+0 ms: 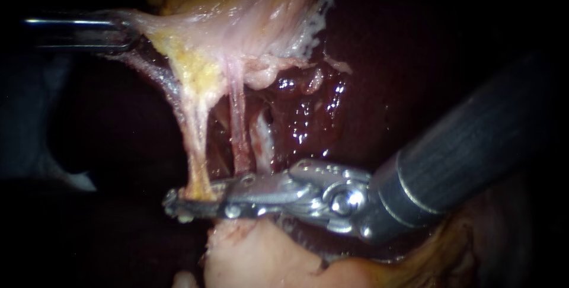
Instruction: Going back second clip left tube
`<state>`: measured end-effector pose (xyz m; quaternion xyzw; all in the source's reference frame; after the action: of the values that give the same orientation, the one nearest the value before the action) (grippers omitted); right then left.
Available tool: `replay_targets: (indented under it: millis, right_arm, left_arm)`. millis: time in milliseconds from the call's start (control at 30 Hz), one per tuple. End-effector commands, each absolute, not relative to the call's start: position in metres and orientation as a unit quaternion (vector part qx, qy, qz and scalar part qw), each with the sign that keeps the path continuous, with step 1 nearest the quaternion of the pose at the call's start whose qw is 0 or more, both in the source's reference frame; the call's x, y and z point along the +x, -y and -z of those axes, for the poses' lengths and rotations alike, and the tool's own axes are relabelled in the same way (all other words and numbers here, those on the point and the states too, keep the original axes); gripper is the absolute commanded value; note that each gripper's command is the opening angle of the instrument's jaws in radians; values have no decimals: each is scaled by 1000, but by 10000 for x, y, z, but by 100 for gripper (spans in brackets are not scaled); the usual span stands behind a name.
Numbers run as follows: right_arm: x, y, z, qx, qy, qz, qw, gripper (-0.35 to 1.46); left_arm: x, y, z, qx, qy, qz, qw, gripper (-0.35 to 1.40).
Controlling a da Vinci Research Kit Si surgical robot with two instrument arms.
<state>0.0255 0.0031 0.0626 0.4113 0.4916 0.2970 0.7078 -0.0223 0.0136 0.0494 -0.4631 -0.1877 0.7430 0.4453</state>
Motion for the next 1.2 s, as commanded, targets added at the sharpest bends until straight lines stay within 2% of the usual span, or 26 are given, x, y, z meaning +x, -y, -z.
replay_targets:
  millis: [33, 267, 400, 467, 567, 667, 767, 933, 1200]
  right_arm:
    - [255, -31, -626, 411, -492, -297, 708, -35]
    - [256, -27, -623, 413, -492, -298, 706, -32]
    - [262, -28, -621, 413, -496, -300, 702, 30]
    - [266, -29, -623, 412, -501, -302, 699, 42]
    - [270, -30, -626, 411, -512, -303, 691, 45]
    - [270, -32, -630, 379, -522, -300, 703, 47]
    - [266, -39, -637, 334, -538, -280, 722, 48]
    - [256, -49, -648, 268, -544, -241, 758, 49]
    - [211, -58, -635, 224, -559, -185, 777, 50]
  left_arm:
    - [-223, -136, -494, -463, 188, -743, 445, -35]
    - [-224, -135, -494, -463, 187, -743, 445, -35]
    - [-224, -135, -494, -463, 187, -743, 445, -35]
    - [-224, -135, -494, -463, 187, -743, 445, -35]
    - [-224, -135, -495, -464, 187, -742, 446, -35]
    - [-224, -134, -495, -464, 187, -742, 446, -35]
    - [-224, -134, -495, -464, 187, -742, 446, -35]
    - [-224, -134, -495, -464, 186, -742, 446, -35]
    - [-224, -133, -496, -463, 186, -743, 445, -35]
